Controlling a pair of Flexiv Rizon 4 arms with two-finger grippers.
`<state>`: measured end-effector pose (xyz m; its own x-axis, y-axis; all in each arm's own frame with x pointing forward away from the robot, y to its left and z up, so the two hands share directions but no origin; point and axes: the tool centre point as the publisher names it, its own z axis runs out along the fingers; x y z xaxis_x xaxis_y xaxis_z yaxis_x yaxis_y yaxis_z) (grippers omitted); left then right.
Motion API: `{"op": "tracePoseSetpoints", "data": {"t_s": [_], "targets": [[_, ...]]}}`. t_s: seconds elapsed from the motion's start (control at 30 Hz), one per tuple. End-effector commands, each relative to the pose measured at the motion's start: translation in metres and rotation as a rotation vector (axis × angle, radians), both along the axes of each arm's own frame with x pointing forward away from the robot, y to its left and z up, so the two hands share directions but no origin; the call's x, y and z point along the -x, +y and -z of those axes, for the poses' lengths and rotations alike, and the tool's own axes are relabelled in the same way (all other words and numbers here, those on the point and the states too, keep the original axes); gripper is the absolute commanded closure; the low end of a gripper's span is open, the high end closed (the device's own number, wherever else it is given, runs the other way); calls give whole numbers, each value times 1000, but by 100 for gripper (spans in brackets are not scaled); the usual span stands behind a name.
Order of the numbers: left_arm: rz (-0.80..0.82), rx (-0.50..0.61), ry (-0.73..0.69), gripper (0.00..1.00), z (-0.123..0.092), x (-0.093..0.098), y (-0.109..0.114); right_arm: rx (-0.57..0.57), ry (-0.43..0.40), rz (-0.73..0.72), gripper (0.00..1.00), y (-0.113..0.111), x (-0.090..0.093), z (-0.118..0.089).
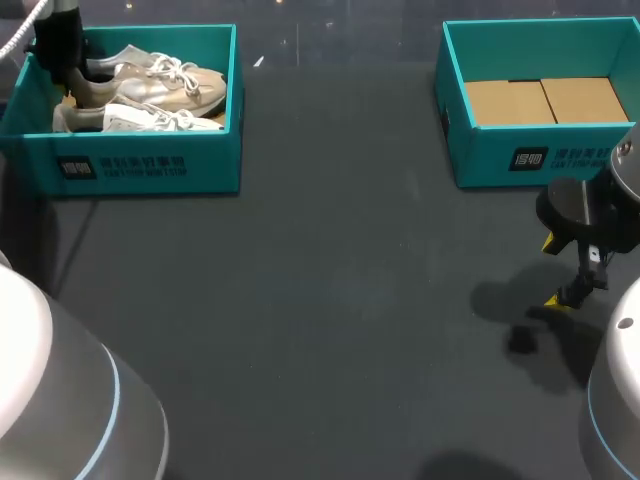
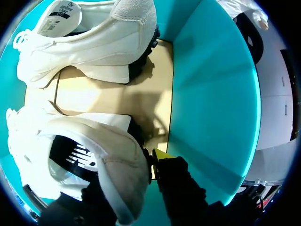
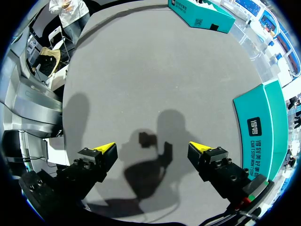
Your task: Take the shoe out of the shoebox, open the shoe tongue, remove and reinsert the insole, then place the shoe into the shoebox
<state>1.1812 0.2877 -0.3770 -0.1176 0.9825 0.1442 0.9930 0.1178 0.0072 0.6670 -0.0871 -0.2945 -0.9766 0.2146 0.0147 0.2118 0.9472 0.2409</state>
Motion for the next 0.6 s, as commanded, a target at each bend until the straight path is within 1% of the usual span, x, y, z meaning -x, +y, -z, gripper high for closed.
{"op": "tracePoseSetpoints", "data": {"t_s": [0.03,0.13,0.27,0.33,0.37,0.4,0.5,0.6], "targets": [[2,9,-5,61,-6,-1,0,1,-2,0,0,0,1,0],[1,18,-16,59,-11,0,-2,1,-2,0,0,0,1,0],[10,27,-24,51,-17,3,-7,1,-2,0,0,0,1,0],[14,31,-30,41,-21,3,-10,1,-2,0,0,0,1,0],[16,35,-33,38,-23,3,-11,1,-2,0,0,0,1,0],[17,37,-37,28,-25,3,-12,1,-2,0,0,0,1,0],[17,43,-47,13,-35,5,-15,1,-2,0,0,0,1,0],[20,54,-66,5,-48,7,-18,1,-2,0,0,0,1,0]]}}
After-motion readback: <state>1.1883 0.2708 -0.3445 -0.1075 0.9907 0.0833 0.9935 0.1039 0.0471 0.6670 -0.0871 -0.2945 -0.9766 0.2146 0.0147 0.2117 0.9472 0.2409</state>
